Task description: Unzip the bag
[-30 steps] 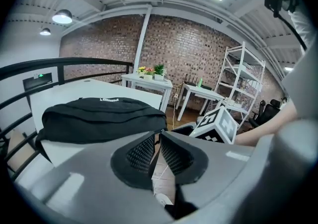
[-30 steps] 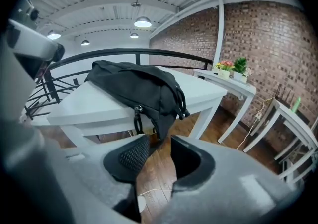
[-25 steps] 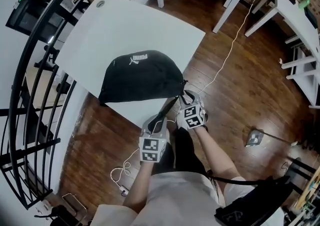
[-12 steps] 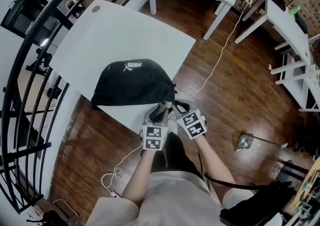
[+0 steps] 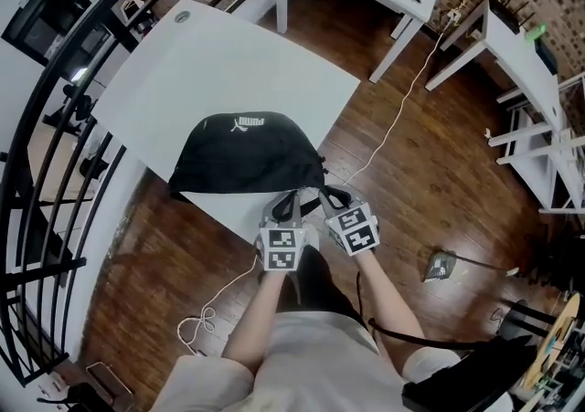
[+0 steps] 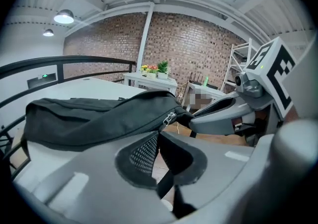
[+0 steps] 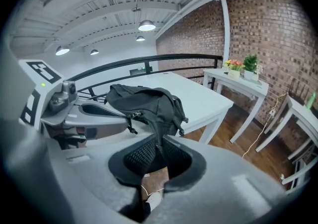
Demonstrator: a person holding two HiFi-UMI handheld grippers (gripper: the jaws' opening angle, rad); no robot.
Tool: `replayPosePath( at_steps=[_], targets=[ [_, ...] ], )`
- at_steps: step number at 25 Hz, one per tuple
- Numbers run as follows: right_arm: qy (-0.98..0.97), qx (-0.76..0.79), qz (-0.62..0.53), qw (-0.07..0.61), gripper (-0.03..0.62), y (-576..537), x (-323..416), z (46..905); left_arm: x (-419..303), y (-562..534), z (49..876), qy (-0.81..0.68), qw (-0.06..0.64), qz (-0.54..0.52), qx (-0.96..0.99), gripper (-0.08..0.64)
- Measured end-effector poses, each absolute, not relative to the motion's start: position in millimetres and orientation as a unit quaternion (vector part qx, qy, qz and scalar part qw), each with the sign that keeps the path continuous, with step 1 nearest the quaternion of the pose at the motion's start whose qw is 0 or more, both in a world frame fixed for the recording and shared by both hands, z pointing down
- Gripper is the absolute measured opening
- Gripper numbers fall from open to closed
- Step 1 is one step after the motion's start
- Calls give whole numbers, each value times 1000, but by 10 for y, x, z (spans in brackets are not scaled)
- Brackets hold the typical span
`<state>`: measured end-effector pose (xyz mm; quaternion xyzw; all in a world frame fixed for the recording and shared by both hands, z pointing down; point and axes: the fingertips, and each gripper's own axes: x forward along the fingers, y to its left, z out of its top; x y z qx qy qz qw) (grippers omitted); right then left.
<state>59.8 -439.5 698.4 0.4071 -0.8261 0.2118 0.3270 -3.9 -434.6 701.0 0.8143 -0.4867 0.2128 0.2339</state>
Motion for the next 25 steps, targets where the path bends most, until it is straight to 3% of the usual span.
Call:
replayPosePath(
  at_steps=[6,20,25],
  targets=[
    [-809,436,224,324,37,-4441,703,7111,-597,-4304,7158,-503,204,252,801,24],
    [-780,477,229,333,37,-4557,830,7332,-3421,-4325,7374,-644,174,327,669,23],
    [-773,482,222,348,37,-4570,784,7514,-3476,-4291,7417,-638,213,296,678,28]
  ],
)
